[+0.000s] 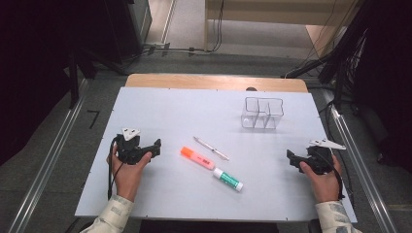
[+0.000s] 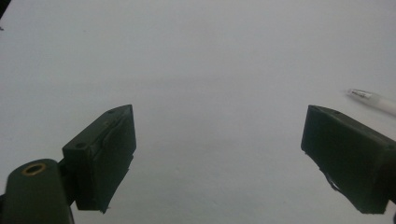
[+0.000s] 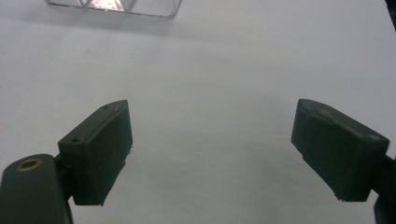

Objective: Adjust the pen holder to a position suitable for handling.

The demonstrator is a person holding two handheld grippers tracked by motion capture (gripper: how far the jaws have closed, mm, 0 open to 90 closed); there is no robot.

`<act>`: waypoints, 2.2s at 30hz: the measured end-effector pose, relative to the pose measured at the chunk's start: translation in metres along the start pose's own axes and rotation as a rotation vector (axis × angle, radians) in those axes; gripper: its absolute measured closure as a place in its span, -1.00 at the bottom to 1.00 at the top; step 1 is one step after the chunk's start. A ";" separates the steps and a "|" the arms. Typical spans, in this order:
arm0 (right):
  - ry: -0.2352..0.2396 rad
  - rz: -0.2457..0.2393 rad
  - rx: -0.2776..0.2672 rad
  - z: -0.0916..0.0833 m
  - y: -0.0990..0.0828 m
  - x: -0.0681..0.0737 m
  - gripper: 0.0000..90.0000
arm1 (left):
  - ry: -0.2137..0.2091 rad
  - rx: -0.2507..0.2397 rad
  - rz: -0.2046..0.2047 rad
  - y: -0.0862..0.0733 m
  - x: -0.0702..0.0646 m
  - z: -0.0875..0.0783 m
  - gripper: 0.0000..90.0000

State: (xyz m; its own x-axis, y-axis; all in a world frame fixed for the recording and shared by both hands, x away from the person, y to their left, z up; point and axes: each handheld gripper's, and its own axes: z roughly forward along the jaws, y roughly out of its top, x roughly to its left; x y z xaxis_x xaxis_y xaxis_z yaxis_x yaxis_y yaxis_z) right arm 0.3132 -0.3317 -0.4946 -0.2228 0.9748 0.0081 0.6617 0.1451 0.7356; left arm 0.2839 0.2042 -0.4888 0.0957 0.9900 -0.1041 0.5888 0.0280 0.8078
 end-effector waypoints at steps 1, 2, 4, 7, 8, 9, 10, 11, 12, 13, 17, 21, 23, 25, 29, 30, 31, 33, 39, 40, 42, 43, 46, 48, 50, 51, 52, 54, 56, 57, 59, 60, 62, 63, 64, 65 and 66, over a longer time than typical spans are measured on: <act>-0.002 0.003 -0.003 0.000 0.001 0.000 -0.73 | -0.004 -0.003 0.001 0.002 -0.003 0.001 -0.72; -0.002 0.006 -0.002 0.000 0.001 0.000 -0.72 | -0.006 -0.002 0.000 0.004 -0.006 0.003 -0.71; 0.001 0.018 -0.004 0.001 0.004 -0.001 -0.67 | -0.014 0.000 0.009 0.009 -0.015 0.008 -0.63; -0.004 0.015 -0.016 0.003 0.010 -0.003 -0.58 | -0.028 -0.019 0.027 0.020 -0.034 0.018 -0.52; -0.013 0.012 -0.023 0.005 0.013 -0.004 -0.51 | -0.026 -0.030 0.039 0.024 -0.042 0.022 -0.46; -0.017 0.008 -0.029 0.006 0.017 -0.005 -0.45 | -0.030 -0.043 0.044 0.029 -0.051 0.027 -0.40; -0.024 -0.003 -0.038 0.009 0.021 -0.006 -0.40 | -0.039 -0.067 0.041 0.034 -0.058 0.031 -0.32; -0.030 -0.011 -0.045 0.012 0.026 -0.008 -0.34 | -0.055 -0.088 0.041 0.040 -0.066 0.035 -0.21; -0.036 -0.016 -0.046 0.015 0.030 -0.009 -0.21 | -0.061 -0.100 0.051 0.046 -0.074 0.041 -0.11; -0.034 -0.019 -0.049 0.019 0.034 -0.011 -0.08 | -0.073 -0.106 0.061 0.052 -0.082 0.046 -0.06; -0.007 -0.023 -0.064 0.034 0.049 -0.016 0.44 | -0.156 -0.089 0.114 0.074 -0.117 0.068 0.39; 0.037 0.011 -0.088 0.046 0.064 -0.018 0.85 | -0.233 -0.033 0.144 0.084 -0.141 0.090 1.00; 0.062 0.028 -0.104 0.052 0.072 -0.018 0.94 | -0.248 -0.002 0.188 0.088 -0.166 0.110 1.00; 0.089 0.036 -0.102 0.059 0.079 -0.017 0.95 | -0.255 0.005 0.203 0.088 -0.181 0.122 1.00; 0.107 0.020 -0.097 0.072 0.091 -0.010 0.94 | -0.267 -0.003 0.199 0.092 -0.203 0.142 1.00; 0.108 0.021 -0.095 0.074 0.094 -0.008 0.95 | -0.273 -0.013 0.202 0.094 -0.208 0.145 1.00; 0.113 0.024 -0.098 0.076 0.096 -0.007 0.95 | -0.278 -0.026 0.213 0.095 -0.213 0.148 1.00; 0.120 0.026 -0.097 0.078 0.098 -0.005 0.95 | -0.272 -0.040 0.235 0.098 -0.223 0.154 1.00; 0.139 0.028 -0.090 0.084 0.097 -0.002 0.95 | -0.331 -0.030 0.216 0.100 -0.232 0.161 1.00; 0.139 0.022 -0.091 0.085 0.097 -0.001 0.95 | -0.343 -0.025 0.214 0.099 -0.233 0.161 1.00; 0.147 0.019 -0.092 0.085 0.096 0.001 0.95 | -0.336 -0.020 0.230 0.098 -0.234 0.159 1.00; 0.144 0.014 -0.091 0.085 0.096 0.002 0.95 | -0.340 -0.013 0.226 0.098 -0.233 0.158 1.00; 0.161 0.017 -0.091 0.085 0.095 0.004 0.95 | -0.354 -0.009 0.224 0.098 -0.228 0.153 1.00; 0.169 0.013 -0.092 0.084 0.095 0.008 0.95 | -0.352 -0.006 0.226 0.097 -0.222 0.147 1.00; 0.180 0.005 -0.091 0.083 0.096 0.015 0.95 | -0.351 -0.004 0.222 0.094 -0.213 0.141 1.00; 0.190 -0.002 -0.093 0.083 0.096 0.020 0.95 | -0.348 0.000 0.215 0.093 -0.208 0.138 1.00; 0.197 -0.007 -0.092 0.083 0.095 0.025 0.95 | -0.342 0.006 0.218 0.092 -0.202 0.135 1.00; 0.214 -0.016 -0.092 0.084 0.095 0.038 0.95 | -0.327 0.009 0.219 0.089 -0.189 0.126 1.00; 0.234 -0.027 -0.094 0.085 0.095 0.052 0.95 | -0.313 0.005 0.211 0.086 -0.174 0.118 1.00; 0.243 -0.033 -0.094 0.086 0.095 0.060 0.95 | -0.305 0.003 0.204 0.085 -0.167 0.115 1.00; 0.255 -0.043 -0.098 0.088 0.096 0.076 0.95 | -0.287 -0.001 0.188 0.083 -0.153 0.109 1.00; 0.264 -0.049 -0.100 0.090 0.096 0.083 0.95 | -0.282 0.000 0.179 0.082 -0.146 0.107 1.00; 0.272 -0.054 -0.098 0.093 0.099 0.096 0.95 | -0.270 -0.007 0.158 0.080 -0.135 0.104 1.00; 0.276 -0.063 -0.099 0.094 0.100 0.102 0.95 | -0.268 -0.009 0.152 0.080 -0.130 0.103 1.00; 0.275 -0.066 -0.098 0.096 0.101 0.107 0.95 | -0.266 -0.009 0.150 0.080 -0.126 0.103 1.00; 0.279 -0.068 -0.097 0.097 0.103 0.110 0.95 | -0.261 -0.013 0.145 0.080 -0.123 0.103 1.00; 0.282 -0.068 -0.092 0.098 0.104 0.113 0.95 | -0.261 -0.015 0.141 0.080 -0.120 0.104 1.00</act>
State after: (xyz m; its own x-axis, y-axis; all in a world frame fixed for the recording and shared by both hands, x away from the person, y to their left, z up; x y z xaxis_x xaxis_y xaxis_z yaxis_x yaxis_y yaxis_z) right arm 0.4275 -0.1895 -0.4835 -0.4626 0.8762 0.1352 0.5740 0.1798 0.7988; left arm 0.4028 0.0728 -0.4716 0.3801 0.9151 -0.1348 0.5432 -0.1029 0.8332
